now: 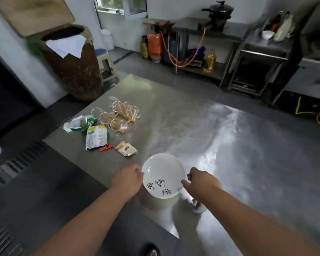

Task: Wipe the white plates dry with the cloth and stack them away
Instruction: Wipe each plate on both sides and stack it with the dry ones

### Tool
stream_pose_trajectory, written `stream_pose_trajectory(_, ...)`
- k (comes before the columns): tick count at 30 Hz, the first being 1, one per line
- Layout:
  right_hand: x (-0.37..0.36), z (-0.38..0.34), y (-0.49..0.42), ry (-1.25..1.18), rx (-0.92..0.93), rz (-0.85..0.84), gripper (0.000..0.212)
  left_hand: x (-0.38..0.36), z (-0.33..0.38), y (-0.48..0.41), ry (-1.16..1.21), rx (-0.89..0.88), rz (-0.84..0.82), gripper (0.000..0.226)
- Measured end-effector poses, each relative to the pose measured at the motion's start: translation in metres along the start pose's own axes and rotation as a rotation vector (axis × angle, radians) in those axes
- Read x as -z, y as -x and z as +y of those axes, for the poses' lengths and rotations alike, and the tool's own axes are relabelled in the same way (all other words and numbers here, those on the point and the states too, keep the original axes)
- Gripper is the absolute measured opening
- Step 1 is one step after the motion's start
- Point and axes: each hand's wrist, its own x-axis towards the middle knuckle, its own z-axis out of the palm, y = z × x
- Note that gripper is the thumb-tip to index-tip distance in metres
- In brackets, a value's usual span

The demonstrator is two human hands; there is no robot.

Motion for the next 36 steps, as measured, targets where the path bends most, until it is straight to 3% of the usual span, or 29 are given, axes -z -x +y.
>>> stream_pose_trajectory(7, -0.029, -0.024, -0.029, 0.006, -0.164, -0.039, 0.031, -0.018, -0.019, -0.048, 0.025, -0.026, -0.099, 0.027)
stream_pose_trajectory(15, -0.036, -0.028, -0.024, -0.067, -0.233, -0.008, 0.028, -0.027, -0.017, -0.063, -0.055, -0.121, -0.105, 0.022)
stream_pose_trajectory(20, -0.03, -0.018, -0.019, -0.191, -0.281, 0.005, 0.024, -0.022, -0.001, -0.066, 0.038, -0.142, -0.089, 0.029)
stream_pose_trajectory(26, -0.007, 0.036, 0.015, -0.35, -0.386, 0.107, 0.023, -0.021, 0.068, -0.053, 0.078, -0.308, 0.002, 0.032)
stream_pose_trajectory(31, 0.003, 0.102, 0.066, -0.413, -0.524, 0.179, 0.022, -0.057, 0.137, -0.022, 0.23, -0.43, -0.072, 0.026)
stream_pose_trajectory(36, -0.012, 0.167, 0.12, -0.427, -0.642, 0.14, 0.025, -0.115, 0.183, 0.023, 0.205, -0.532, -0.201, 0.018)
